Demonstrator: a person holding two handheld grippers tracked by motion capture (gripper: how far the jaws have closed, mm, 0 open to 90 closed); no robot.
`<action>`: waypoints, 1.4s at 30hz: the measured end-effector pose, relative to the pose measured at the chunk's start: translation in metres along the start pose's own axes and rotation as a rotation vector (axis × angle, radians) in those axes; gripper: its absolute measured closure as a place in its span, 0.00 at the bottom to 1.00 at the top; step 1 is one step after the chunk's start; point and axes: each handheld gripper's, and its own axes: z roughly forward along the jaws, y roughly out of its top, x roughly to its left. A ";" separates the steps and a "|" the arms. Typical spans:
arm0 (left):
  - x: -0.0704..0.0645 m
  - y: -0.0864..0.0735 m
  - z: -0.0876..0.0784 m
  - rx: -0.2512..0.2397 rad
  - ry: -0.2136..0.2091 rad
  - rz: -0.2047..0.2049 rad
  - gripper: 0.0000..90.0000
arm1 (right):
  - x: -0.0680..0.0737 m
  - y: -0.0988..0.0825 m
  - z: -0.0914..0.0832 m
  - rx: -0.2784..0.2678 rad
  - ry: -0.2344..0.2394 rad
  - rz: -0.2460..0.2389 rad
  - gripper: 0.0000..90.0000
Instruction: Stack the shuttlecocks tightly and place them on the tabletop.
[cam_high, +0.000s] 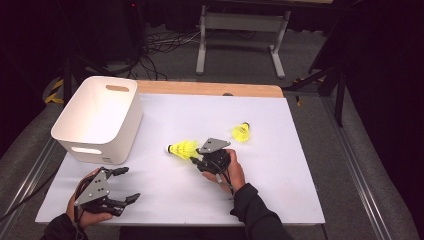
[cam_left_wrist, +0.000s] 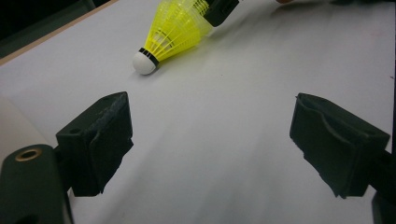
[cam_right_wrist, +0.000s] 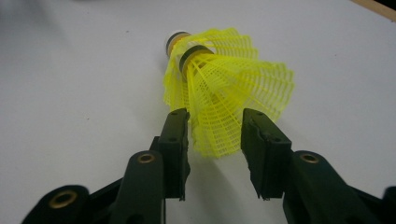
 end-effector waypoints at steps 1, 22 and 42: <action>0.000 0.000 0.000 0.000 0.001 0.000 0.15 | 0.001 0.000 -0.001 -0.002 -0.001 -0.002 0.68; -0.001 0.000 0.000 0.000 0.005 0.005 0.15 | 0.002 0.011 -0.043 -0.088 -0.046 -0.087 0.54; -0.001 0.000 0.000 0.009 -0.003 0.011 0.15 | -0.006 0.005 -0.091 -0.110 -0.176 -0.118 0.37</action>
